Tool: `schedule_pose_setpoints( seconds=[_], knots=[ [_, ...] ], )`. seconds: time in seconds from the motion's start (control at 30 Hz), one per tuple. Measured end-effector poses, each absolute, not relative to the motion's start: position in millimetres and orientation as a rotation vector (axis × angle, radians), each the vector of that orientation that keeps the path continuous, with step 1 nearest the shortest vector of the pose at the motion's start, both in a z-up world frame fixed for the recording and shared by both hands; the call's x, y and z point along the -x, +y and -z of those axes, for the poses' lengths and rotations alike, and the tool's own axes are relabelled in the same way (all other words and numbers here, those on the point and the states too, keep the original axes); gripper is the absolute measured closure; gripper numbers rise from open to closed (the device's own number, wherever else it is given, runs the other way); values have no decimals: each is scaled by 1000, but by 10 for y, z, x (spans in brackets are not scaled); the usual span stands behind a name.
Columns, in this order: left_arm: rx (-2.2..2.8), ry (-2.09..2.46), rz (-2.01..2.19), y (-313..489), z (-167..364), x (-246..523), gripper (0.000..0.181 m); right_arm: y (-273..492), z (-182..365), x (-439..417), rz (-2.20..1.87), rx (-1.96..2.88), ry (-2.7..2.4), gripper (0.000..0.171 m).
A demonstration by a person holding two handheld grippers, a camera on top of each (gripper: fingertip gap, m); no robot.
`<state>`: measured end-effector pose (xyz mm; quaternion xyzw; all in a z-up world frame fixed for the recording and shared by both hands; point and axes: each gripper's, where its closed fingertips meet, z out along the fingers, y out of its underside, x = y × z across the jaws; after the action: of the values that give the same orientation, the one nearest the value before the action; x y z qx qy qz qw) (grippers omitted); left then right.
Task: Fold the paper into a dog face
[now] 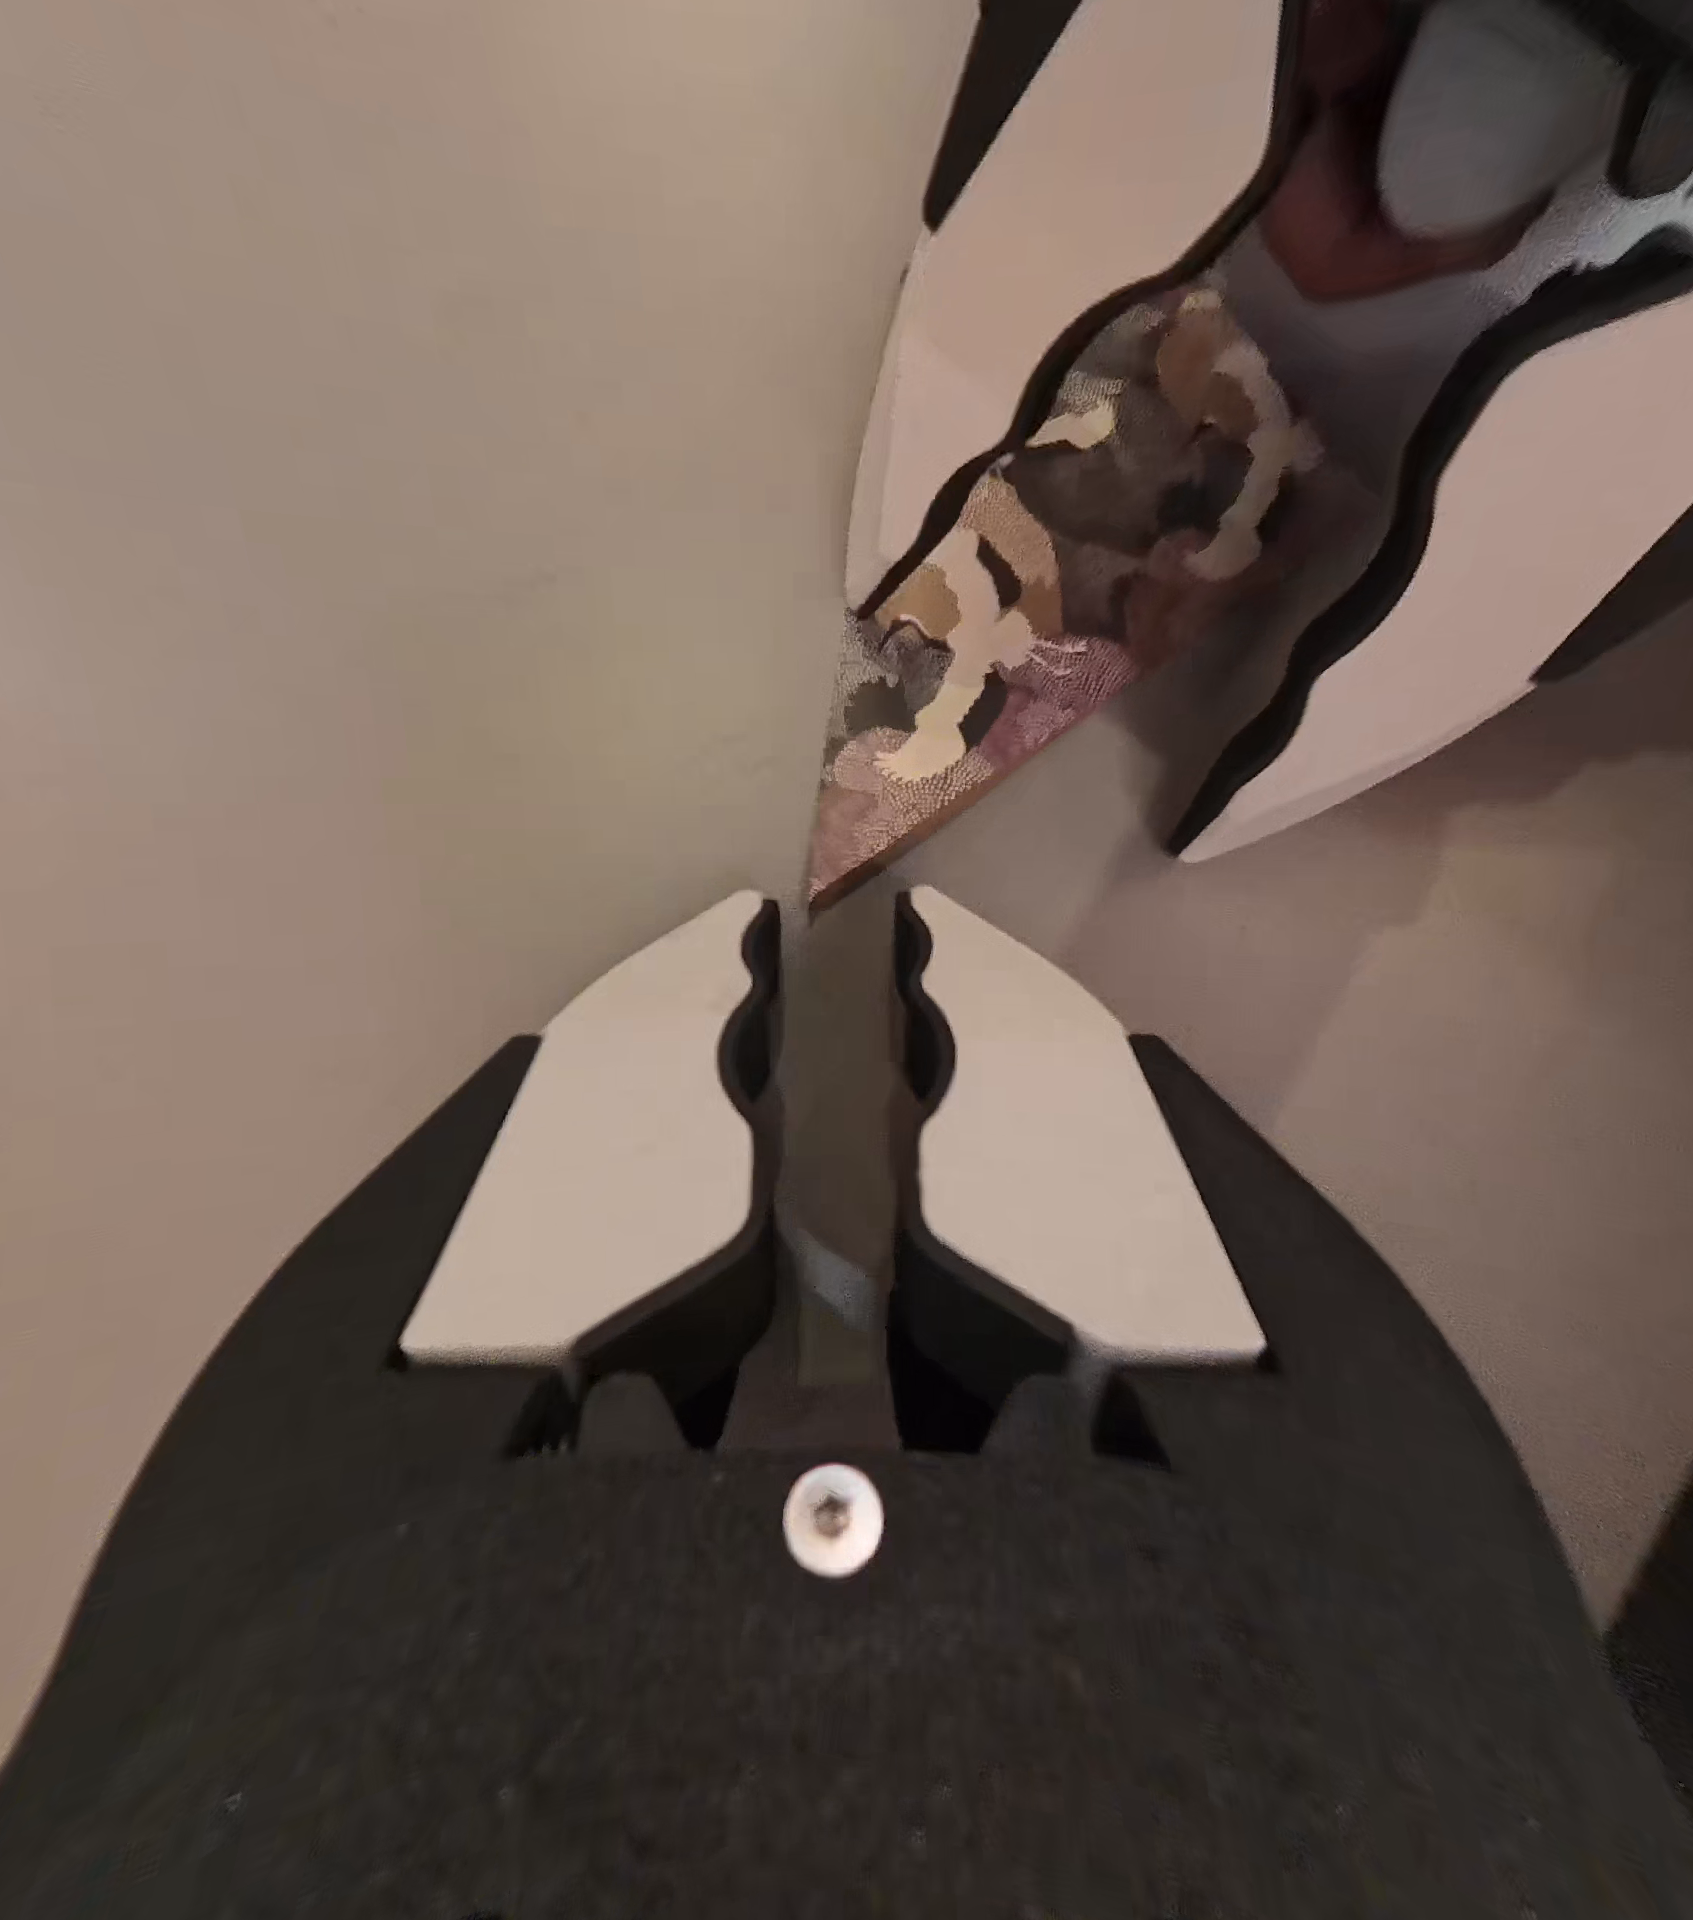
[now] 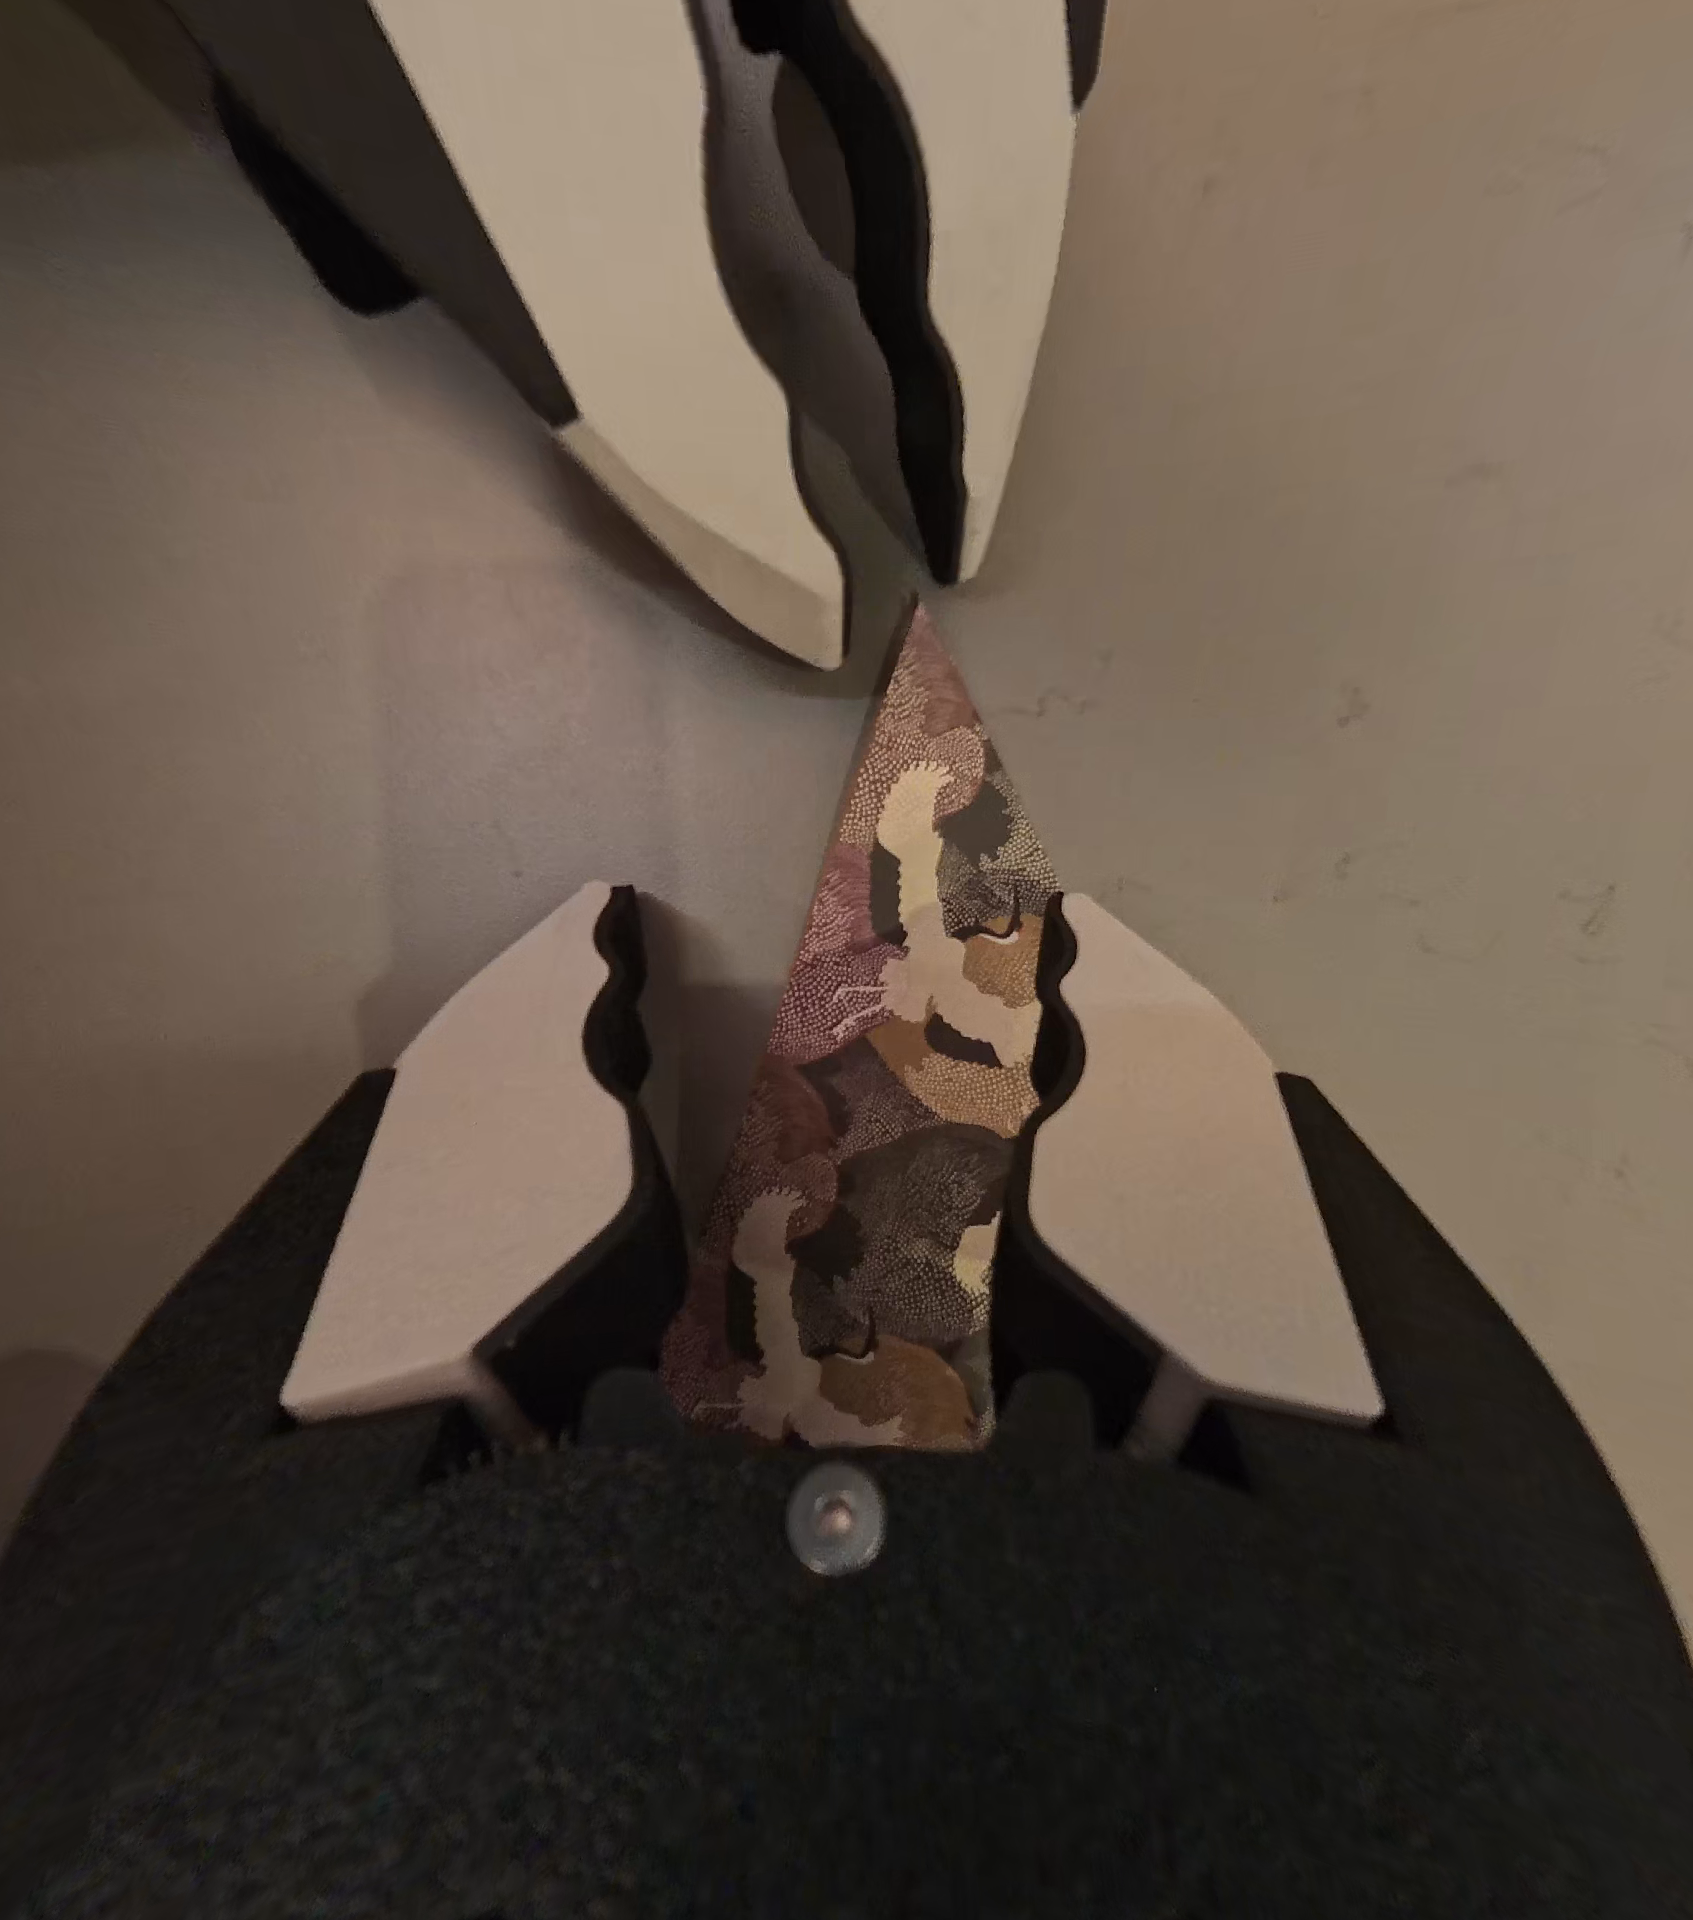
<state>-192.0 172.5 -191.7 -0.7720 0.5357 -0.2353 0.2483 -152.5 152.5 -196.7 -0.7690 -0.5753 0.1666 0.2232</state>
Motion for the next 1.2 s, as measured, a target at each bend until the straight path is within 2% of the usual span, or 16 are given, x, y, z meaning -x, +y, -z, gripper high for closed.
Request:
schedule_pose_setpoints(
  seconds=[0.17,0.27,0.67,0.93,1.2],
  knots=[
    [2056,1499,560,1770,1933,1892,161,1523,1970,1529,-456,2121,-1576,98],
    [2022,1534,513,1786,1940,1892,181,1521,1971,1534,-452,2123,-1565,97],
    [1968,1489,696,1750,1644,1733,181,1530,1968,1530,-453,2126,-1540,99],
    [1827,1648,677,1534,1642,1560,181,1534,1967,1526,-456,2124,-1539,100],
    [1851,1612,664,1694,1566,1617,181,1531,1966,1523,-456,2120,-1552,100]
  ],
)
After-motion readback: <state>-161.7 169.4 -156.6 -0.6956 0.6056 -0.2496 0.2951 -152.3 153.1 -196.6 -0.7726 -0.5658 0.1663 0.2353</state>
